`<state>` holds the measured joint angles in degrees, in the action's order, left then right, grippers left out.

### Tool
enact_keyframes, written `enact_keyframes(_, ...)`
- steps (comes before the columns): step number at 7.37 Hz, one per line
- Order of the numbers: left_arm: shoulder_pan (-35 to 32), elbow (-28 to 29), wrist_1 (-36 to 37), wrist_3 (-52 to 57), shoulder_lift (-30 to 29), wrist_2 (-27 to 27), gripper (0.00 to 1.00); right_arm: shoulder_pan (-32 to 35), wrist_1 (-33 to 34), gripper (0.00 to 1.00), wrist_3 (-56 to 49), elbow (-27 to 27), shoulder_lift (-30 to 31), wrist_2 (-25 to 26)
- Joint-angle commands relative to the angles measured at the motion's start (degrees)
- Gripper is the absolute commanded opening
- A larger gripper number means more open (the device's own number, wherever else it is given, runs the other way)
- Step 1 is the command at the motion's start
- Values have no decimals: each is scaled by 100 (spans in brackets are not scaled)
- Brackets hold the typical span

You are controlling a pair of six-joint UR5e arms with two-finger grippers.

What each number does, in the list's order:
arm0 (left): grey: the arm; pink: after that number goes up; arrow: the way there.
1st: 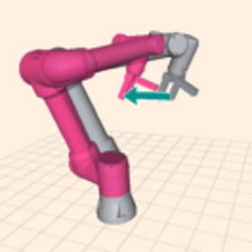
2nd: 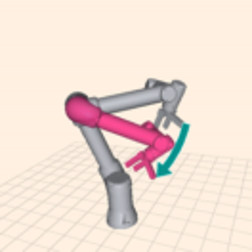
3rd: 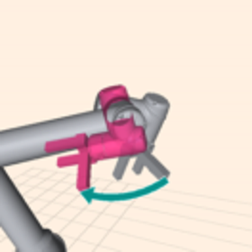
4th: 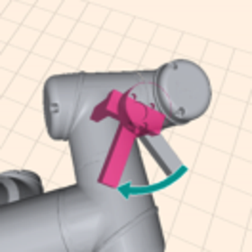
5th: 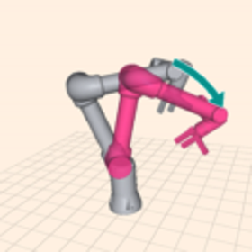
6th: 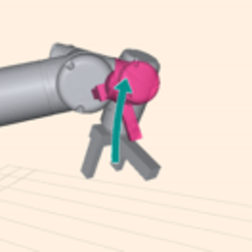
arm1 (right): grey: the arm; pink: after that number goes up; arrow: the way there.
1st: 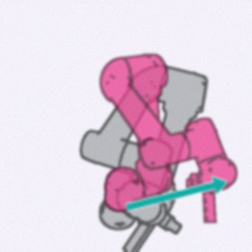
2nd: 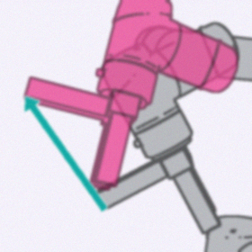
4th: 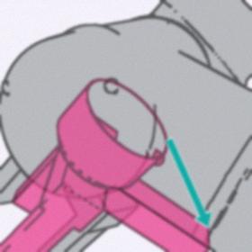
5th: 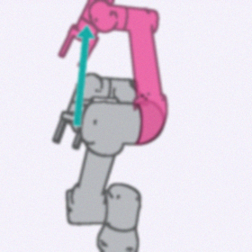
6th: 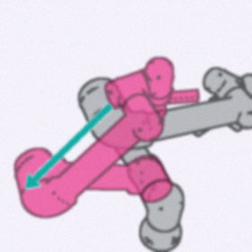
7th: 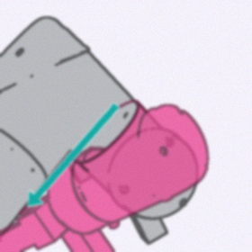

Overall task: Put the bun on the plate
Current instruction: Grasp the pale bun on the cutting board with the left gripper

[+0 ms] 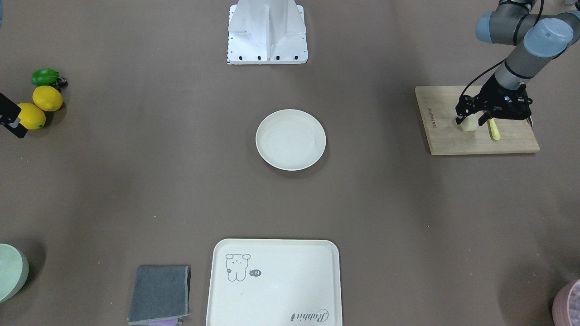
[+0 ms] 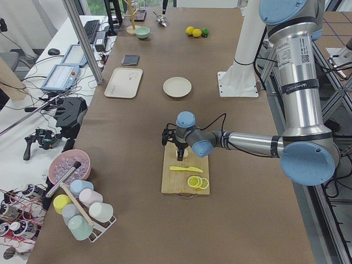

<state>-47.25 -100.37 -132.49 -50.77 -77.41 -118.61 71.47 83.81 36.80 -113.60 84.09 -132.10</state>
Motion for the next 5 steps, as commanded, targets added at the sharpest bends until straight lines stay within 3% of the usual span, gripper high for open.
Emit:
enact_keyframes(1,5,-18,-5,32,-3,-4,22,113,3,100,-182,13,125,0)
enact_keyframes(3,-21,-270,30,6,-81,-82,20,323,-14,100,-705,13,457,0)
enact_keyframes(5,-74,-501,57,-73,-439,-607,20,735,3,100,-1296,74,861,-52)
